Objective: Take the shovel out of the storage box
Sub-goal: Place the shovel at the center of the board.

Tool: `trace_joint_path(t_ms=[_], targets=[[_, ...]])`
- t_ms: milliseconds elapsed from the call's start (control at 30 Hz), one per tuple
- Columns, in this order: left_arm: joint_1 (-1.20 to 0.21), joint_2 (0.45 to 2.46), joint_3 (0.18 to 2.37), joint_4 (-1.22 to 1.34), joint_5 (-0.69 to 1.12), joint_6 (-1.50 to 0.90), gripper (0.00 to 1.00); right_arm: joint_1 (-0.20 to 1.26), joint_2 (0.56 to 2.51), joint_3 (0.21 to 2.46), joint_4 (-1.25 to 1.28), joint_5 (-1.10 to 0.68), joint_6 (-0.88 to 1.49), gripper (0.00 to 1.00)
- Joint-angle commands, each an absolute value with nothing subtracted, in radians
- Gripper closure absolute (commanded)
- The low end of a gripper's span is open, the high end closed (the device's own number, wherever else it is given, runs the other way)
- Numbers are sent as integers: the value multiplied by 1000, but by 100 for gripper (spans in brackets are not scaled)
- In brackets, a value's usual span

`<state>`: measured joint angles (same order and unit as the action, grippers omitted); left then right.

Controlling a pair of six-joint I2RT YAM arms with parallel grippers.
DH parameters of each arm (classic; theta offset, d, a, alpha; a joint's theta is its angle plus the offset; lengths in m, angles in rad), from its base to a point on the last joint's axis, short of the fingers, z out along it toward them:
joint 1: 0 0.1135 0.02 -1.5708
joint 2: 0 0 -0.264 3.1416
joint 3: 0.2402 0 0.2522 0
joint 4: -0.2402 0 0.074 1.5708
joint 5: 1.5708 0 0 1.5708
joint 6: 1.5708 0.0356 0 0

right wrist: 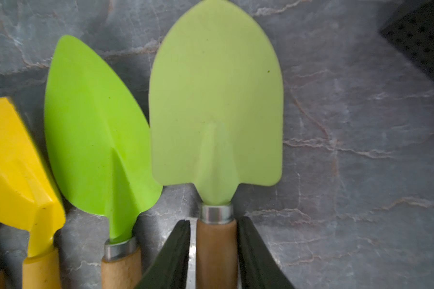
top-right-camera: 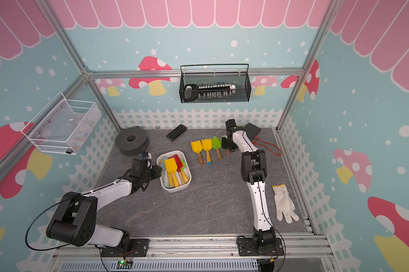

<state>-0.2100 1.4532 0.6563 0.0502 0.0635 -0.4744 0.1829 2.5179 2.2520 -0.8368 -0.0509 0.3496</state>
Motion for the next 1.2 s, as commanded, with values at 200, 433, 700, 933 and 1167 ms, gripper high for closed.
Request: trace_joint_path(t_ms=[200,433,700,933,1167], targets=[[-210,1450,657,51,53,-455,64,181,2427,2240,-805,-26,318,53],[-211,1437,652,51,52,-454,64,195,2235,2008,-659,-42,309,55],[-210,1436,649,54,60,-460,64,263,2063,1788,-577,-118,255,57],[-210,1450,649,66,66,-463,64,412,1996,1725,-595,-157,158,56],[-210,1453,653,60,70,-466,64,552,2003,1758,-616,-283,121,57]])
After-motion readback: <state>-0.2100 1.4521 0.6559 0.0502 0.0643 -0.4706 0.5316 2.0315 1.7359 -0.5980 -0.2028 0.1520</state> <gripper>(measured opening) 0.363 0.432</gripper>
